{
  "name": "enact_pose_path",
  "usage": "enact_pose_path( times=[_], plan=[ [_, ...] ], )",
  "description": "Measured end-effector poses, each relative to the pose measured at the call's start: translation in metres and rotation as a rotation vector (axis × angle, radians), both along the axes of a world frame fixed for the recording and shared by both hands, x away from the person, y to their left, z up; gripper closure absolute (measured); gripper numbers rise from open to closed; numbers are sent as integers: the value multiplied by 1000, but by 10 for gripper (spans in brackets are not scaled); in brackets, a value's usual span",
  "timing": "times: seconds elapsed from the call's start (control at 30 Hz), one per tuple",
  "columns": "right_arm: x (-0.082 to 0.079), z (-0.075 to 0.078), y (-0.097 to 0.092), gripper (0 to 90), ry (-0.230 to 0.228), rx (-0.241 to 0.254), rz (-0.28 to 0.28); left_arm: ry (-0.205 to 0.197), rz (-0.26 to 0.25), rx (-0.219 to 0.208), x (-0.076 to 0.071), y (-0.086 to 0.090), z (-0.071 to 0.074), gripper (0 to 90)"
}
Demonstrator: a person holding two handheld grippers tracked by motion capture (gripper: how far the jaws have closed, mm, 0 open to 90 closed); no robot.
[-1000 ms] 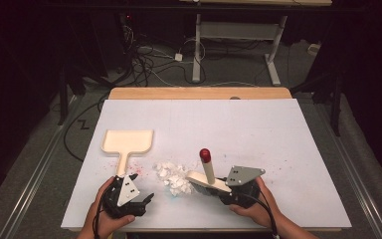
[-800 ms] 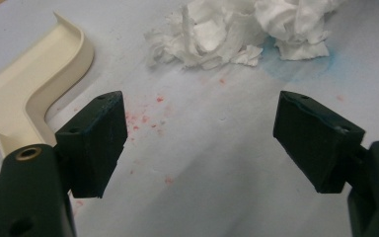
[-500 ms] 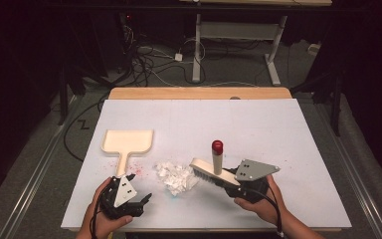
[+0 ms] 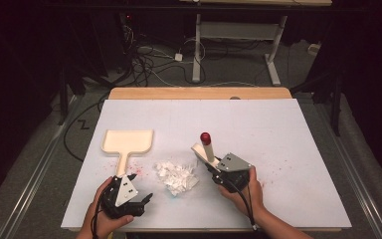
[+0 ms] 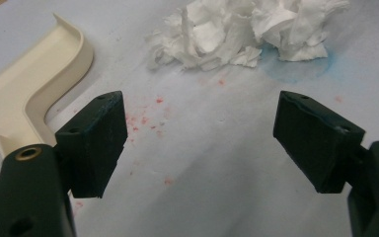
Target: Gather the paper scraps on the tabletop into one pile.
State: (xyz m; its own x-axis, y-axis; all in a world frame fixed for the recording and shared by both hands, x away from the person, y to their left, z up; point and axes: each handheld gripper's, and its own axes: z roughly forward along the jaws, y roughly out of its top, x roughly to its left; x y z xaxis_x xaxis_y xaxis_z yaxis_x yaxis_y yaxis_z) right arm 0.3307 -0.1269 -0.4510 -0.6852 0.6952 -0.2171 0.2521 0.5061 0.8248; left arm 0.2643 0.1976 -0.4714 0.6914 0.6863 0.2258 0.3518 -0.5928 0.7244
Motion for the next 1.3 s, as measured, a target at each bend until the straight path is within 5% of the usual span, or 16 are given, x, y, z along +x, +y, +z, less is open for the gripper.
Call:
enact_pose_path(
  times=[0.2, 0.43, 0.77, 0.9, 1.0, 1.23, 1.3],
  plan=[
    [-9, -3, 28, 685, -1, 33, 74, -1, 1, -8, 1, 0, 0, 201],
    [-13, 3, 33, 685, -16, 72, 121, 0, 0, -5, 0, 1, 0, 202],
    [-10, 31, -18, 684, -37, 114, 117, 0, 5, -5, 0, 1, 0, 201],
    [-19, 38, -40, 685, 3, 75, 162, -15, 3, -1, 0, 0, 1, 201],
    [-32, 34, -51, 685, 77, 61, 218, -16, 3, 0, 0, 0, 1, 201],
    [-43, 23, -42, 685, 150, 55, 302, -6, 6, -7, -1, -1, 2, 201],
    [-42, 16, -31, 685, 203, 79, 336, -8, 5, -15, -1, 0, 2, 201]
  ],
)
